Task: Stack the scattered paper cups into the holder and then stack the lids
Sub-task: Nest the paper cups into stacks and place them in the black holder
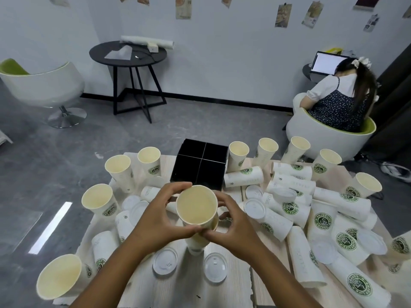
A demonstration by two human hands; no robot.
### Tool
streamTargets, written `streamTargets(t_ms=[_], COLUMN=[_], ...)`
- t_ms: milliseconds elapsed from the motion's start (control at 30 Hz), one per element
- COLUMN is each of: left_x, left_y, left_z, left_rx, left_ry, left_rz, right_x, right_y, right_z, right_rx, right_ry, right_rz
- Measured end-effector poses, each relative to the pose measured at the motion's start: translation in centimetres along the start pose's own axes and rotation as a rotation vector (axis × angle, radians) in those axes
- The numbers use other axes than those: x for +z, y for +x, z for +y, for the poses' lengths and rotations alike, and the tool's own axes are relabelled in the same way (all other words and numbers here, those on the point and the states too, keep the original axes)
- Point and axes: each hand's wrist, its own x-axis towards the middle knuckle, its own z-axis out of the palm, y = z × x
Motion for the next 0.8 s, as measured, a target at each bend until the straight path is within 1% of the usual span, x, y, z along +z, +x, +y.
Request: streamTargets(t_ms=[200,433,633,800], left_x=[0.5,1.8,2.1,2.1], left_y=[-0.1,-0.7,-1.3,-1.8], left_z=[-2.7,-4.8,-5.3,-4.7], left_rx=[-0.058,-0.095,-0.158,-0.175], left_ry=[0.003,-0.010,-0.038,-0.040], left_rz=[-0.015,-0.024,-0.002,0.043], right_x=[0.3,1.2,1.9,1.5], right_y=[0.6,0.9,0.9,0.9], right_z=[0.8,1.7,2.1,2.3], right_rx=[-0.005,-0.005,0.038,-0.010], right_ry=[-0.029,-0.007,0.074,0.063], right_rz=[0.002,-0.050,-0.042,-0.048])
